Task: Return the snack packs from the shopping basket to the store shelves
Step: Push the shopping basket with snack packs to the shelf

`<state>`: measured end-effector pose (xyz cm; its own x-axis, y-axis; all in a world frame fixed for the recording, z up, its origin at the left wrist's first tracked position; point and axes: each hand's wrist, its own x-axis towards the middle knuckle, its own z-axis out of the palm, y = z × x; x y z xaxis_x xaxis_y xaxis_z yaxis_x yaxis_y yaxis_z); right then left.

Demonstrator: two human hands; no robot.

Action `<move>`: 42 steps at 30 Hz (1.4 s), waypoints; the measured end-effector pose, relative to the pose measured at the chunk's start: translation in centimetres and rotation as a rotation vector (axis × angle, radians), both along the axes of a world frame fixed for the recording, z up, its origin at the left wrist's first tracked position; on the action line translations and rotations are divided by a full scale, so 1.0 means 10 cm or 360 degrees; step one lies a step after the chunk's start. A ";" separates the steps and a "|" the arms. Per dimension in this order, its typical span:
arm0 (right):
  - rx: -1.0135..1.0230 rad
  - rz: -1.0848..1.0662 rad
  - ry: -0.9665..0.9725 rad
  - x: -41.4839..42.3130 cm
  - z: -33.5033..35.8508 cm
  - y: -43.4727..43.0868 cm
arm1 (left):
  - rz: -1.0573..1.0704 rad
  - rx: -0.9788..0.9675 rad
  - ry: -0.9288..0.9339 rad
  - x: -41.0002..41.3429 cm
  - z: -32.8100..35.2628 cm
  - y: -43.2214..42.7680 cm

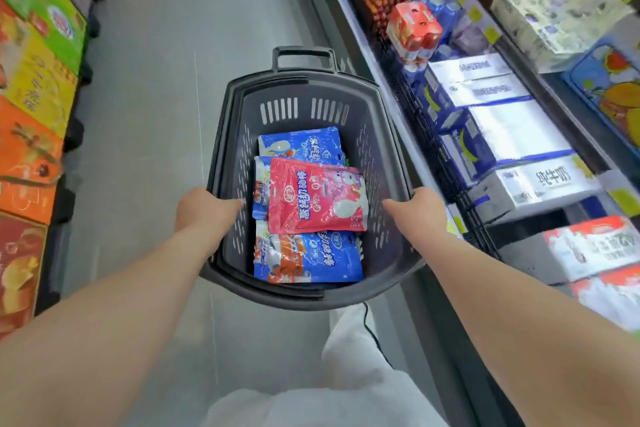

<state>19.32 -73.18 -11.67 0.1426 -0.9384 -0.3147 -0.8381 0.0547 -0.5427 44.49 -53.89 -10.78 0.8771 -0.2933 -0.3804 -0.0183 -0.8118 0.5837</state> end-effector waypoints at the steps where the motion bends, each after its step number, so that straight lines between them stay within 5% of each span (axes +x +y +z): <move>1: 0.0018 0.0030 0.0013 0.06 -0.02 -0.17 | 0.0008 0.0011 -0.0005 0.03 -0.02 -0.16; 10: 0.0183 0.0088 -0.0054 0.82 -0.25 -1.88 | 0.0210 0.0117 0.0043 0.57 -0.38 -1.65; 20: 0.0213 0.0236 0.0249 1.58 -1.73 -3.24 | 0.0217 0.0262 0.0029 1.20 -1.91 -3.01; 25: 0.0225 0.0374 0.0341 1.72 -2.75 -3.57 | 0.0247 0.0305 -0.0021 1.28 -2.99 -3.34; 36: 0.0158 0.0424 0.0387 1.81 -3.74 -3.54 | 0.0208 0.0401 -0.0096 1.37 -4.16 -3.35; 42: 0.0402 0.0425 0.0382 1.80 -3.57 -3.35 | 0.0003 0.0478 0.0582 1.37 -3.96 -3.20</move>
<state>37.27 -106.70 -47.40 0.2644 -0.7678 -0.5836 -0.9416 -0.0748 -0.3283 58.18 -85.90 -50.35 0.6702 -0.1217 -0.7322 0.1464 -0.9454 0.2911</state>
